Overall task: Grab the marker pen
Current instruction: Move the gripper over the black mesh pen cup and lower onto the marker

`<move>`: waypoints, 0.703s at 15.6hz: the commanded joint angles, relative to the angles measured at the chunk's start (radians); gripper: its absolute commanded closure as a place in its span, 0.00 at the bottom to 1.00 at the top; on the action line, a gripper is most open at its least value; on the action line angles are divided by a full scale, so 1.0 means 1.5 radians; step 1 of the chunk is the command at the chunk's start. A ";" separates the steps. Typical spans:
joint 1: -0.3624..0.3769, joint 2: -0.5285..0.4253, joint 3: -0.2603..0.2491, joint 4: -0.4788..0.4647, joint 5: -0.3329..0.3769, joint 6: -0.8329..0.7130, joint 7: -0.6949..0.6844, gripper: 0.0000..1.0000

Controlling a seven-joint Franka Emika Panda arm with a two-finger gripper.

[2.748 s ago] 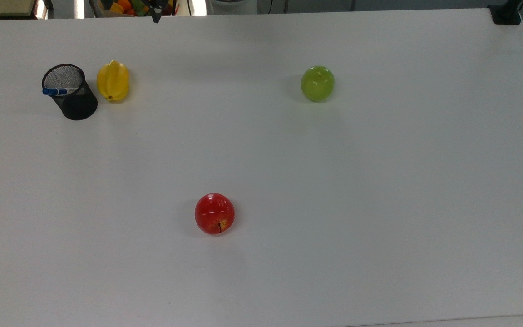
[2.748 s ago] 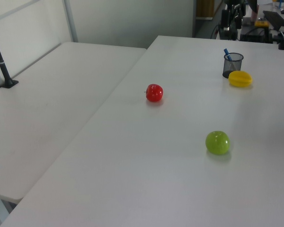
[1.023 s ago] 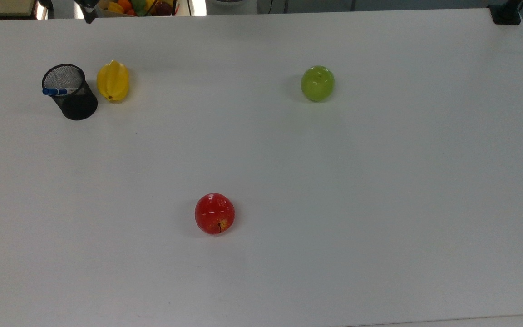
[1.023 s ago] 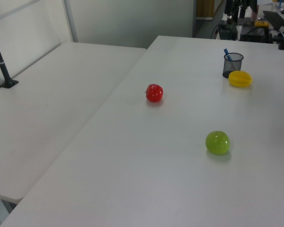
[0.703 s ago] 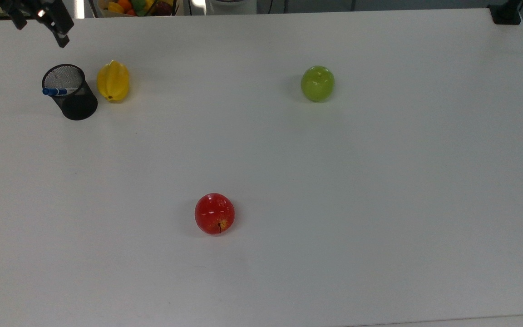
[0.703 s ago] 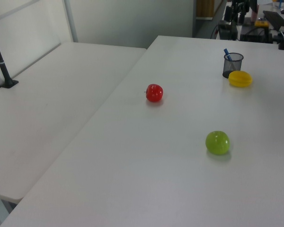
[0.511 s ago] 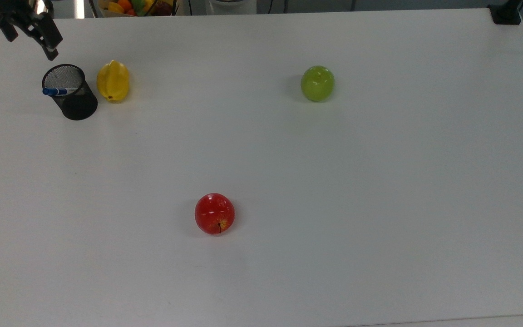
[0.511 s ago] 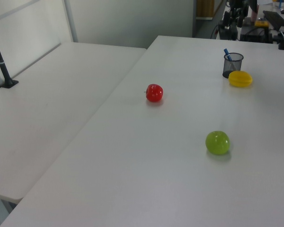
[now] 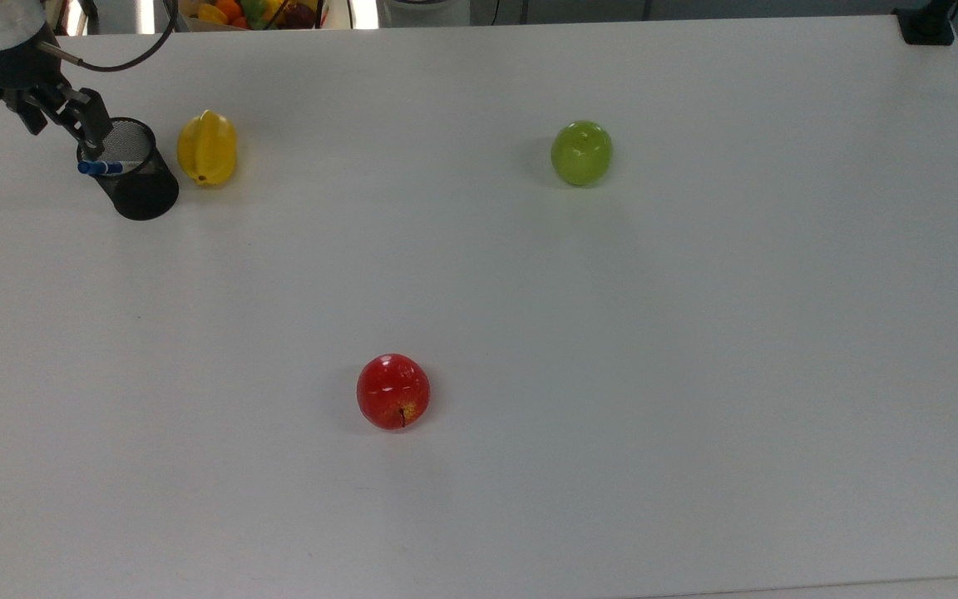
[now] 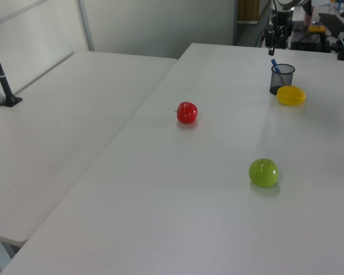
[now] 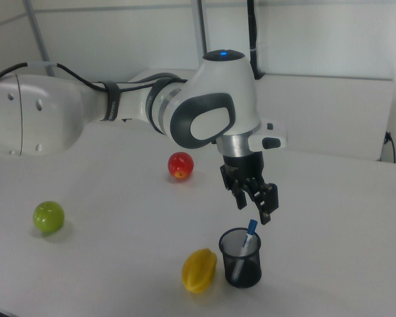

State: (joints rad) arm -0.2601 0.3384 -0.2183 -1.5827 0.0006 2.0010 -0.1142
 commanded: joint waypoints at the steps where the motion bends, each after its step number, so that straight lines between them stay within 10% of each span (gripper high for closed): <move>1: 0.004 0.016 -0.004 -0.004 0.023 0.019 -0.029 0.39; 11: 0.009 0.029 0.000 -0.012 0.023 0.054 -0.029 0.50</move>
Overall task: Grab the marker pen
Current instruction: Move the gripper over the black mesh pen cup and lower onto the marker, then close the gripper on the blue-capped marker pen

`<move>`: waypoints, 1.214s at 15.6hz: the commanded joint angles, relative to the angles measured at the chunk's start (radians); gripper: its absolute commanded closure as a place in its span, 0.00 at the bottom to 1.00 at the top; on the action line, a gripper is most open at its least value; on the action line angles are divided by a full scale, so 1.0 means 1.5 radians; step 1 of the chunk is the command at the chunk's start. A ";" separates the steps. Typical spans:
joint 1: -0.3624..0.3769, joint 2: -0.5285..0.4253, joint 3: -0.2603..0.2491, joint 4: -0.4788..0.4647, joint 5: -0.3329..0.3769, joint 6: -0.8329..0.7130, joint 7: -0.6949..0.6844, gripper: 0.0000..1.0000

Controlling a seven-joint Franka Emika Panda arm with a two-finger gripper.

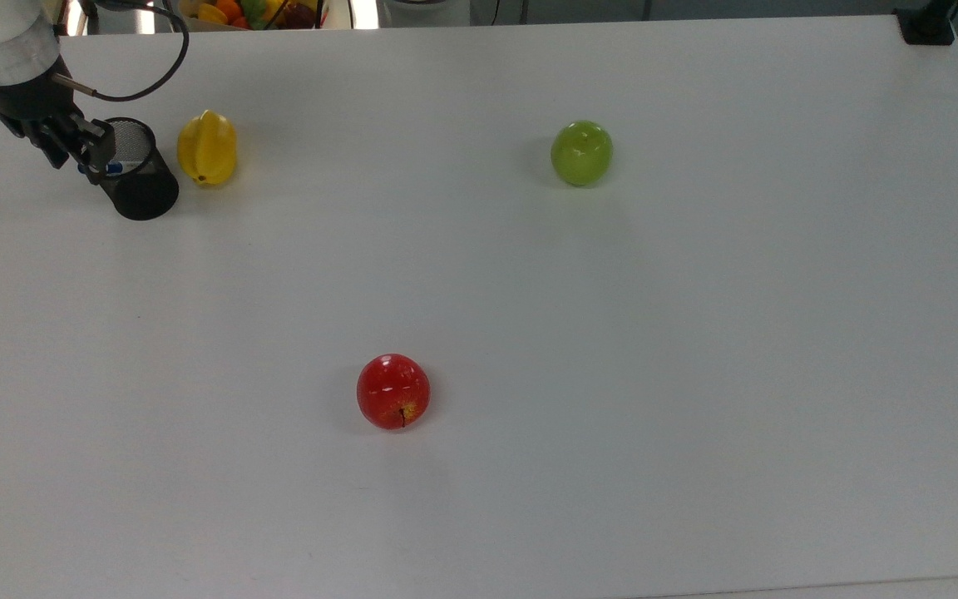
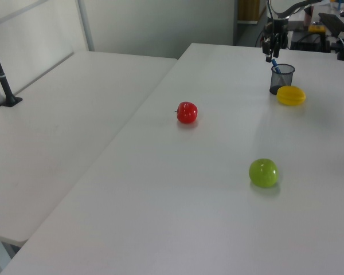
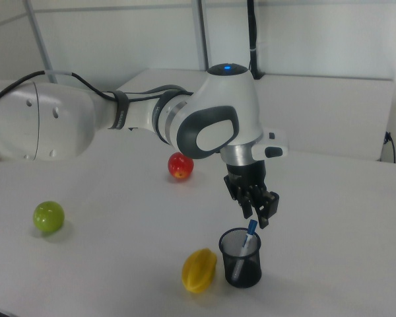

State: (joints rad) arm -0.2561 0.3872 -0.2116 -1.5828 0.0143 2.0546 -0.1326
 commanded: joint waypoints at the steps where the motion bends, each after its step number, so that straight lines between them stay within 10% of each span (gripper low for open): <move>1: 0.007 -0.004 -0.004 -0.013 0.014 0.018 -0.018 0.51; 10: 0.011 -0.005 -0.004 -0.020 0.014 0.011 -0.035 0.95; 19: 0.009 -0.055 -0.003 0.051 0.044 -0.068 -0.064 0.95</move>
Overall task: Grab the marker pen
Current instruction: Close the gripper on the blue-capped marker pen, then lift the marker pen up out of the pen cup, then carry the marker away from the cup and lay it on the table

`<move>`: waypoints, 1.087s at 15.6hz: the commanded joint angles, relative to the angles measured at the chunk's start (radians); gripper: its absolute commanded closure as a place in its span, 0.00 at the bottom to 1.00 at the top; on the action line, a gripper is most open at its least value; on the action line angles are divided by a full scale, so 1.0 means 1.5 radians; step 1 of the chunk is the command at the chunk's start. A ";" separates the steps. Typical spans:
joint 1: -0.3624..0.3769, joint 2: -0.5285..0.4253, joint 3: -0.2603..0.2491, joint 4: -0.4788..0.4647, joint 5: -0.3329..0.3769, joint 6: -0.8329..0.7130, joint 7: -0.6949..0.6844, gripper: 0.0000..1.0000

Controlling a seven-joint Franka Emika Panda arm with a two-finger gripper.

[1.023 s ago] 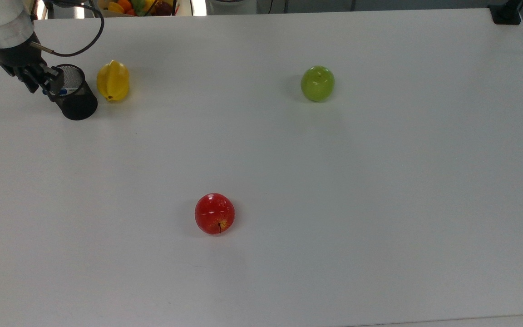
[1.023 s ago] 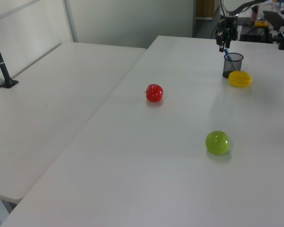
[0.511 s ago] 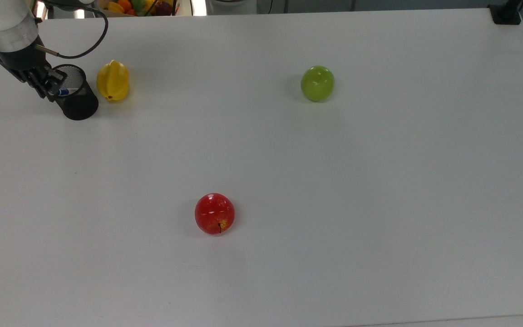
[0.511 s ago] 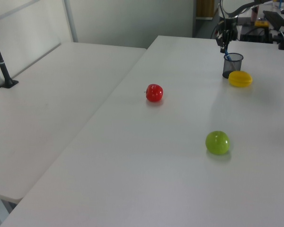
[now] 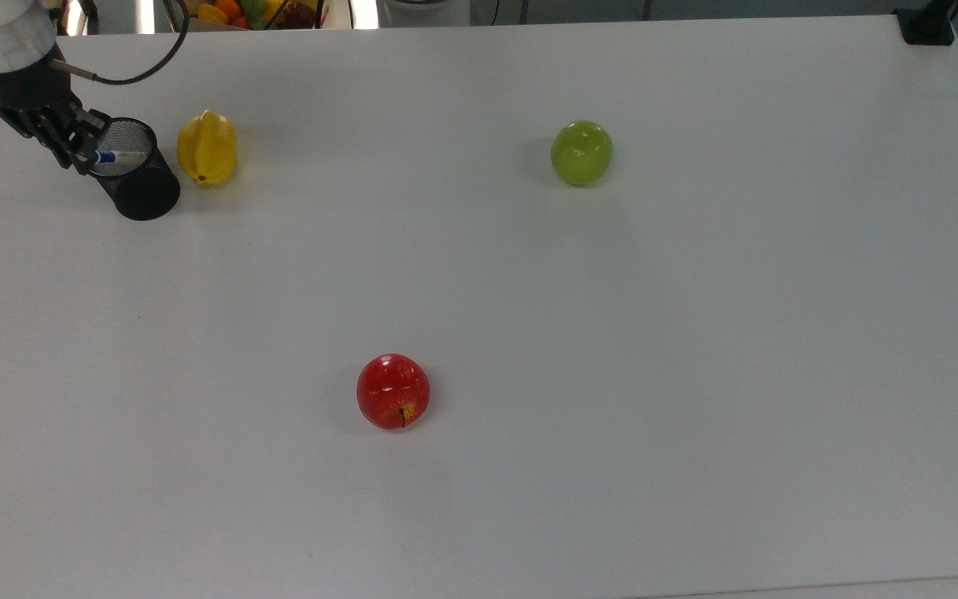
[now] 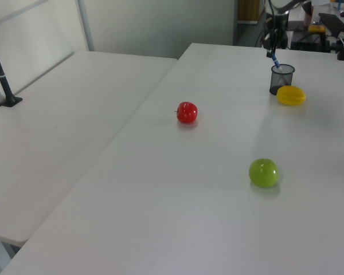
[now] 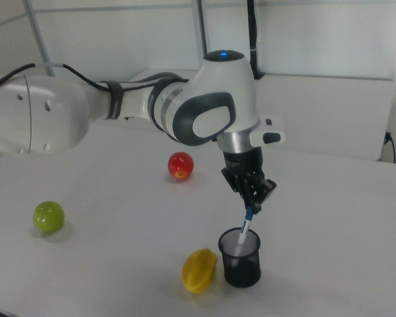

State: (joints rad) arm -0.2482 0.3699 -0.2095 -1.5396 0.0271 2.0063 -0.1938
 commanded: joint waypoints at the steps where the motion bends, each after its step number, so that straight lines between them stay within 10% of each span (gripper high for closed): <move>1: 0.004 -0.052 -0.005 0.030 0.044 -0.037 -0.023 0.95; 8: 0.009 -0.088 0.047 0.071 0.069 -0.137 -0.017 0.94; 17: 0.153 -0.036 0.057 0.048 0.059 -0.196 0.085 0.93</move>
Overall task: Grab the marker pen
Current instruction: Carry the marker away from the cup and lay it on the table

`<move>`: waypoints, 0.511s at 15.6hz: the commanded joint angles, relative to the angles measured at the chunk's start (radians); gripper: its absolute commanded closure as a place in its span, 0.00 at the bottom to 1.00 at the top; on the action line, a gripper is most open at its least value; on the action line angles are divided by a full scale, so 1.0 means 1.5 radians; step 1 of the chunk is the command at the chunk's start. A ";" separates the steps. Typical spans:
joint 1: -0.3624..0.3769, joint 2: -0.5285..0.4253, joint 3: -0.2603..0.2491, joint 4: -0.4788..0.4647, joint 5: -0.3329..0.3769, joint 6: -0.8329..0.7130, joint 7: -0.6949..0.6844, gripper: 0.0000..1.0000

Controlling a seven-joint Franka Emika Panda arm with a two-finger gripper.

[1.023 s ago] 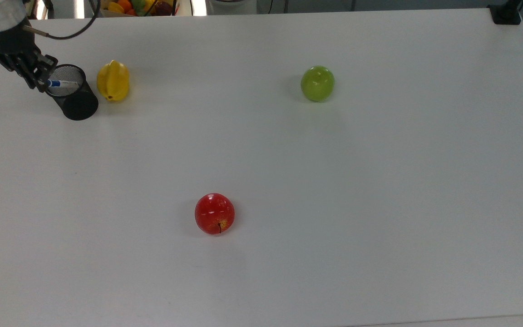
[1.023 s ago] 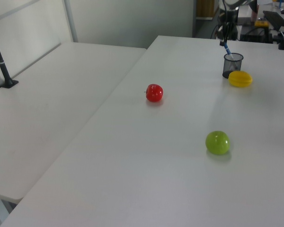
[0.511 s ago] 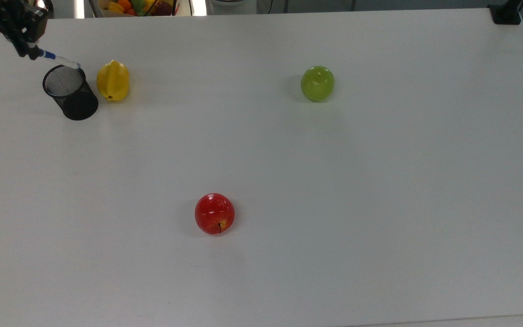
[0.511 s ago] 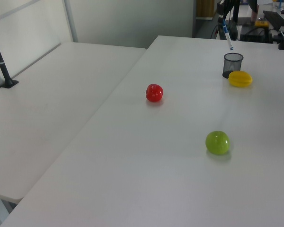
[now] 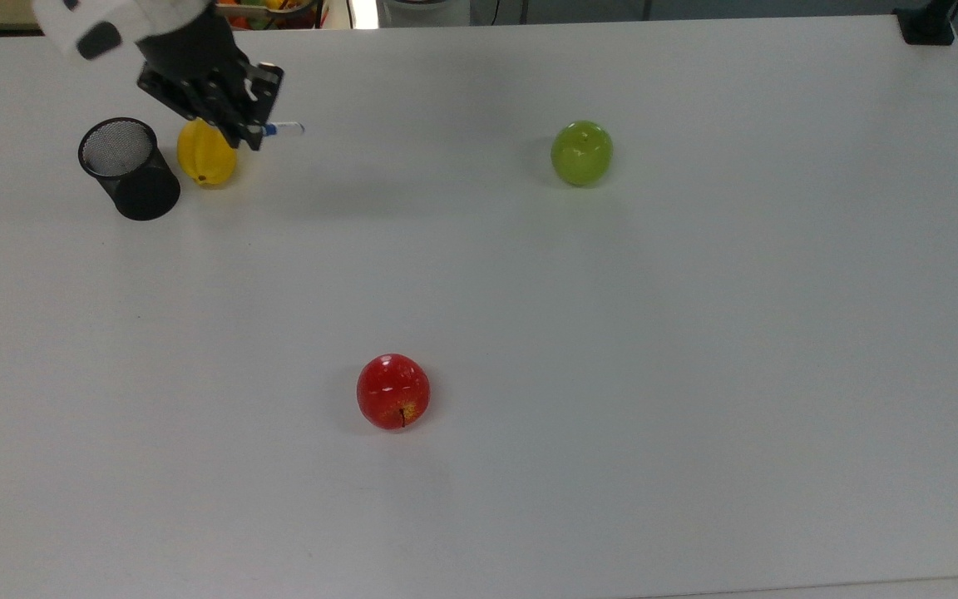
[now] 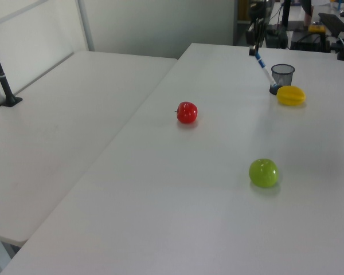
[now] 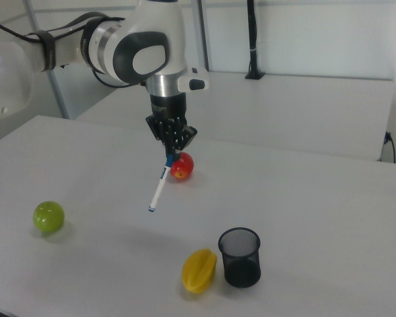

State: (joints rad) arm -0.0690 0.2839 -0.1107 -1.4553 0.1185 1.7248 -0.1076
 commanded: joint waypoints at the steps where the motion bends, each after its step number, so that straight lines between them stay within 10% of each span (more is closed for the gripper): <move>1: 0.043 0.032 -0.009 -0.010 -0.002 -0.010 0.035 0.93; 8: 0.141 0.072 -0.008 -0.107 -0.024 -0.030 0.068 0.93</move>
State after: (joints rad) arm 0.0673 0.3835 -0.1102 -1.5415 0.1133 1.7115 -0.0324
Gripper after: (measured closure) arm 0.819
